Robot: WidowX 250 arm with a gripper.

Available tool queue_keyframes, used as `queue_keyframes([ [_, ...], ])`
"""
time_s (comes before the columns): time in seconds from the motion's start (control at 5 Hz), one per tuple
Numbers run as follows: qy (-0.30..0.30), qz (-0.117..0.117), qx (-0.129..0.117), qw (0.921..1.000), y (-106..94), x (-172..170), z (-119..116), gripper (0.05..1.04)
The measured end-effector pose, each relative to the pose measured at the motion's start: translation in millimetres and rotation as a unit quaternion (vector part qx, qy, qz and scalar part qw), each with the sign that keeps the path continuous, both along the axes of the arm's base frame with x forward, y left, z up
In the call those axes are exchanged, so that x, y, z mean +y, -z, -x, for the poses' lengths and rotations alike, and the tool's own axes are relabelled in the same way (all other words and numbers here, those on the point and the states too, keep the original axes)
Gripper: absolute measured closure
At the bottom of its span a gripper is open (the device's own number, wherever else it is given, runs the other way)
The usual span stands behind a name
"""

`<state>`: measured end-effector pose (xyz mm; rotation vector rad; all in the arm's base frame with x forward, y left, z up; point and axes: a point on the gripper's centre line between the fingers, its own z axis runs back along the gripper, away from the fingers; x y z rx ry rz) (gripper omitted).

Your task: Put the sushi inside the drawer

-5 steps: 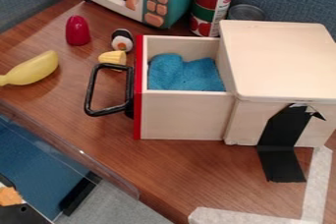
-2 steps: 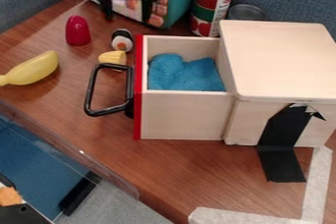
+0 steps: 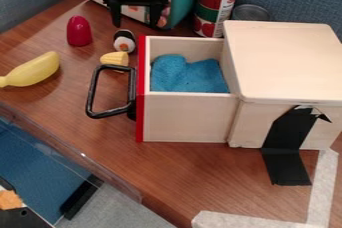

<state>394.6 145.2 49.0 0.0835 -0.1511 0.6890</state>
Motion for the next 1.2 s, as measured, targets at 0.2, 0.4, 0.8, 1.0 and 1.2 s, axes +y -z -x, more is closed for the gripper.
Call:
queue_keyframes([
  [0.2,0.001,-0.016,0.004,0.9999,8.4,6.5,-3.2,0.083],
  [0.4,0.006,-0.025,0.006,0.9996,7.4,14.8,-0.6,0.083],
  [0.8,0.008,-0.029,0.039,0.9988,33.4,24.6,28.4,0.083],
  [1.0,0.008,-0.032,0.034,0.9989,31.6,21.8,36.5,0.134],
  [1.2,-0.029,-0.022,0.033,0.9988,25.5,31.7,34.5,0.410],
])
